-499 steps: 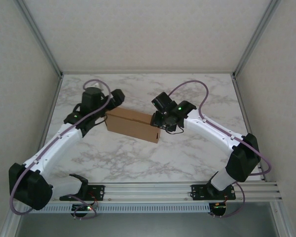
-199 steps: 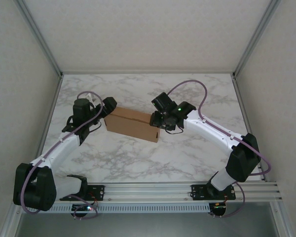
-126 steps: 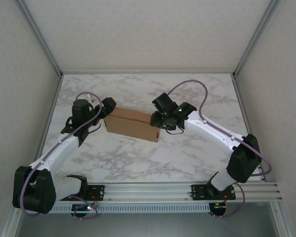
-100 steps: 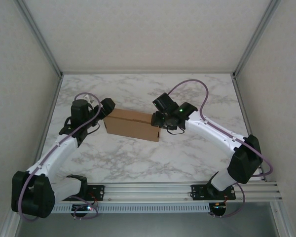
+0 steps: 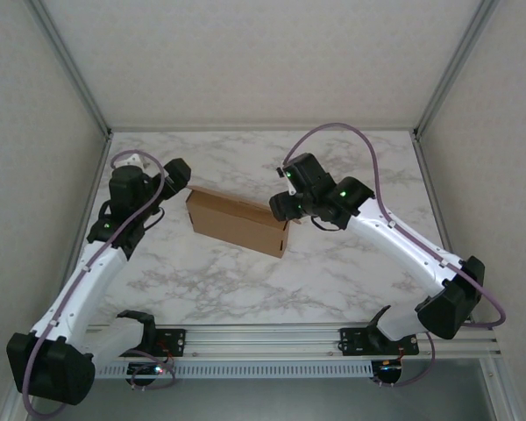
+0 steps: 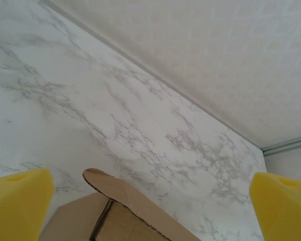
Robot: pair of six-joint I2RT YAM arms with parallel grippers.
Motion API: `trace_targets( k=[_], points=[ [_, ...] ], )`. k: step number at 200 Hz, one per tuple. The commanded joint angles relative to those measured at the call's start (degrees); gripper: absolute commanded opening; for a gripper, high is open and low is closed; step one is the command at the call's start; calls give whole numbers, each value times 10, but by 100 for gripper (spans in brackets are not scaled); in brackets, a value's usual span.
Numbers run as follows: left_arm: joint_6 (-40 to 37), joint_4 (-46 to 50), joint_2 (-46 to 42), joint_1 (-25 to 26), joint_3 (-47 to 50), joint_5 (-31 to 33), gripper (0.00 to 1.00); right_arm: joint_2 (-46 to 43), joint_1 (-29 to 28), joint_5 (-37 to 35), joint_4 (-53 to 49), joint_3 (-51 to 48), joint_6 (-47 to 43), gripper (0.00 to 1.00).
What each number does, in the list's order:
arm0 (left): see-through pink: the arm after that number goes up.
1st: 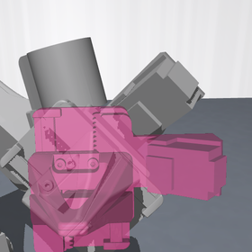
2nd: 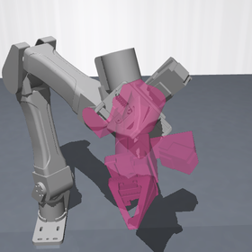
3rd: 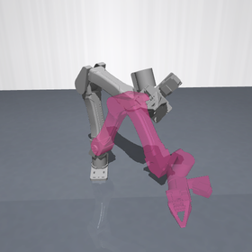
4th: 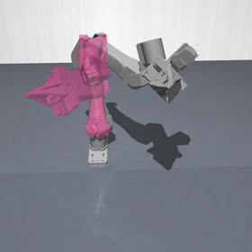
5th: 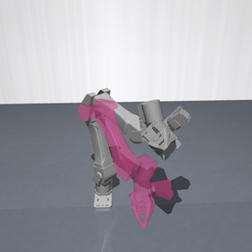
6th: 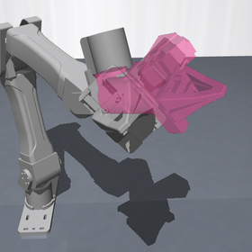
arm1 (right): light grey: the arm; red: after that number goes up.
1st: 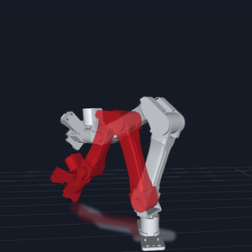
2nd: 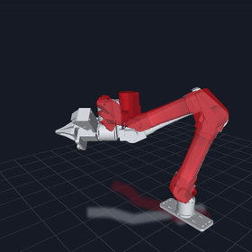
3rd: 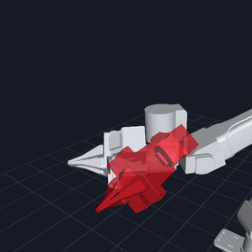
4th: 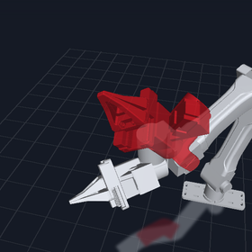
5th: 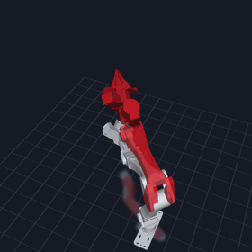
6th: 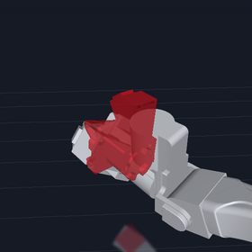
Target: Fold the paper box
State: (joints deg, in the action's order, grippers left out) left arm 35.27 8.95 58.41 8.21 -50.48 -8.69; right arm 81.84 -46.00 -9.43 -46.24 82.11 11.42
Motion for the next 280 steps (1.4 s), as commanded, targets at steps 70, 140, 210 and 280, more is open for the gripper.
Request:
trace_targets(
  k=[70, 140, 210, 280],
  points=[
    [-71, 6, -15, 23, 11, 99, 100, 57, -20, 60, 76, -10, -346, 63],
    [-52, -38, -14, 20, 36, 177, 100, 70, -20, 79, 99, -14, -451, 71],
    [-21, -66, -12, 8, 34, 180, 100, 79, -17, 195, 22, 33, -499, 88],
    [-13, -62, -58, 7, 38, 145, 100, 212, -5, 281, -70, 159, -526, 86]
  ],
)
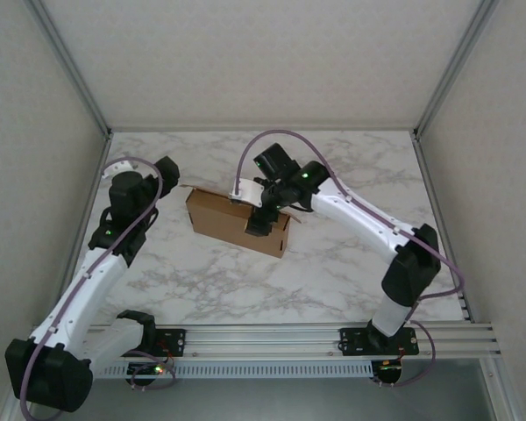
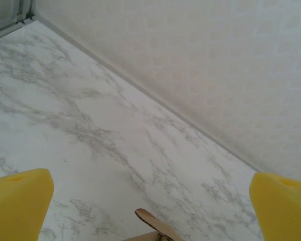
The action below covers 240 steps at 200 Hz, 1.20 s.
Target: Fold the paper box
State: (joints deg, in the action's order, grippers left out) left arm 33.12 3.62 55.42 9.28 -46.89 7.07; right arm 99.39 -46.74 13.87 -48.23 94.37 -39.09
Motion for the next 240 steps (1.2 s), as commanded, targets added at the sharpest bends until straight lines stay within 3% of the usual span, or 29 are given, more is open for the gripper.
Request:
trace_targets(
  k=[1, 45, 108, 151, 207, 240],
  points=[
    [9, -8, -29, -4, 2, -13, 100, 37, 2, 49, -51, 38, -22, 86],
    [13, 2, -50, -4, 8, -22, 100, 89, 0, 49, -74, 82, -54, 77],
    [12, 4, -57, -4, 9, -21, 100, 99, -13, -49, -49, 53, -99, 65],
    [14, -2, -52, -3, 12, -24, 100, 47, -13, -50, -1, 23, -80, 66],
    [15, 0, -53, -3, 11, -25, 100, 40, -13, -8, -21, 47, -58, 68],
    [14, 1, -57, -3, 14, -22, 100, 13, -4, 18, 30, 50, -5, 79]
  ],
)
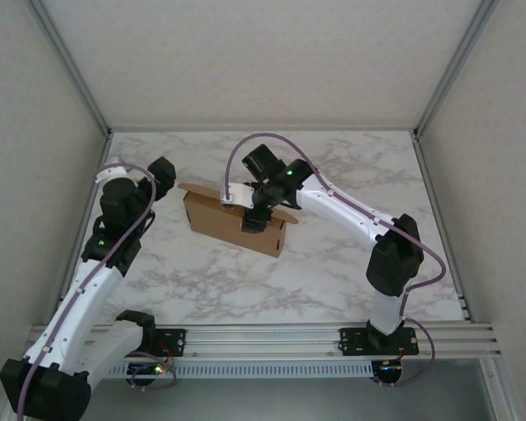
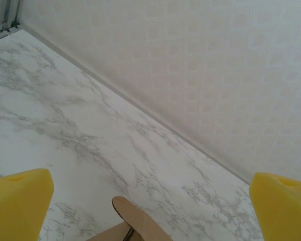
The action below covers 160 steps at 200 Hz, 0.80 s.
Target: Fold the paper box
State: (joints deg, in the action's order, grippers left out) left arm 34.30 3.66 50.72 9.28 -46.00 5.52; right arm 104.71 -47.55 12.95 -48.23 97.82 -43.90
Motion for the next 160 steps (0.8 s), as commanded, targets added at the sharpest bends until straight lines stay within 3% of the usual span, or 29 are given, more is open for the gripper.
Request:
trace_targets(
  k=[1, 15, 53, 64, 118, 160],
  points=[
    [2, 1, -10, -3, 5, -7, 100, -40, 5, 26, 32, 15, 45, 80],
    [1, 0, -12, -2, 6, -6, 100, -42, 7, 5, 52, 21, 64, 85],
    [1, -4, -15, -2, 12, -3, 100, 23, 8, -54, 6, 102, 101, 87],
    [1, -5, -17, -3, 14, -4, 100, 39, 8, -35, -7, 116, 115, 99],
    [-2, 0, -27, -3, 20, -5, 100, 104, 6, 68, -66, 157, 153, 99],
    [-2, -1, -31, -3, 21, -6, 100, 124, -5, 55, -70, 152, 149, 95]
  ],
)
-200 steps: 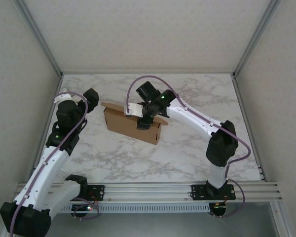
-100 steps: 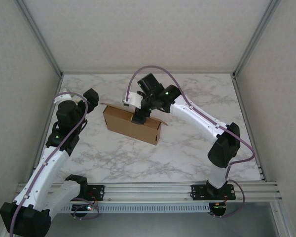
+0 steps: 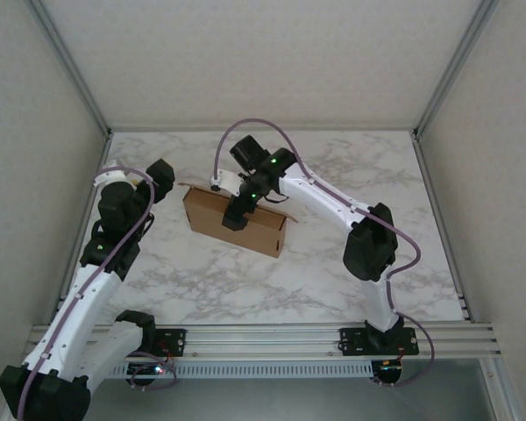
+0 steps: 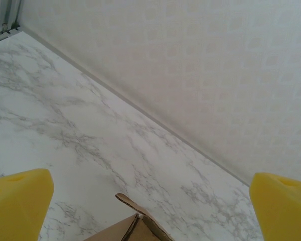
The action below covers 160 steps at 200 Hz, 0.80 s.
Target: Fold the paper box
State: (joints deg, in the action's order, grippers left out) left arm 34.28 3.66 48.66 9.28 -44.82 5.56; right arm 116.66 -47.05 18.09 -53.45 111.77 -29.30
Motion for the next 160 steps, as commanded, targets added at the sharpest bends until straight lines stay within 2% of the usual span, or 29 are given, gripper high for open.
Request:
trace_targets(
  k=[1, 41, 48, 63, 69, 84, 119, 160],
  points=[
    [-2, 0, -10, -3, 9, -5, 100, 4, -11, 2, -17, 12, 2, 95],
    [-3, 9, -16, -2, 2, 1, 100, 3, -20, -67, -16, -12, -66, 81],
    [-3, 10, -16, -3, 0, 2, 100, 1, -20, -68, -19, -15, -78, 73],
    [-2, 12, -16, -3, -2, 2, 100, -5, -20, -76, -20, -25, -105, 49],
    [-2, 12, -16, -3, -2, 0, 100, -8, -20, -77, -21, -29, -113, 45],
    [-2, 12, -14, -3, -4, -2, 100, -21, -20, -77, -13, -46, -132, 45],
    [-2, 11, -6, -2, -8, -10, 100, -54, -13, -65, -28, -75, -195, 53],
    [-4, 7, -2, 0, -7, -13, 100, -127, 6, 42, -27, -136, -295, 52]
  ],
)
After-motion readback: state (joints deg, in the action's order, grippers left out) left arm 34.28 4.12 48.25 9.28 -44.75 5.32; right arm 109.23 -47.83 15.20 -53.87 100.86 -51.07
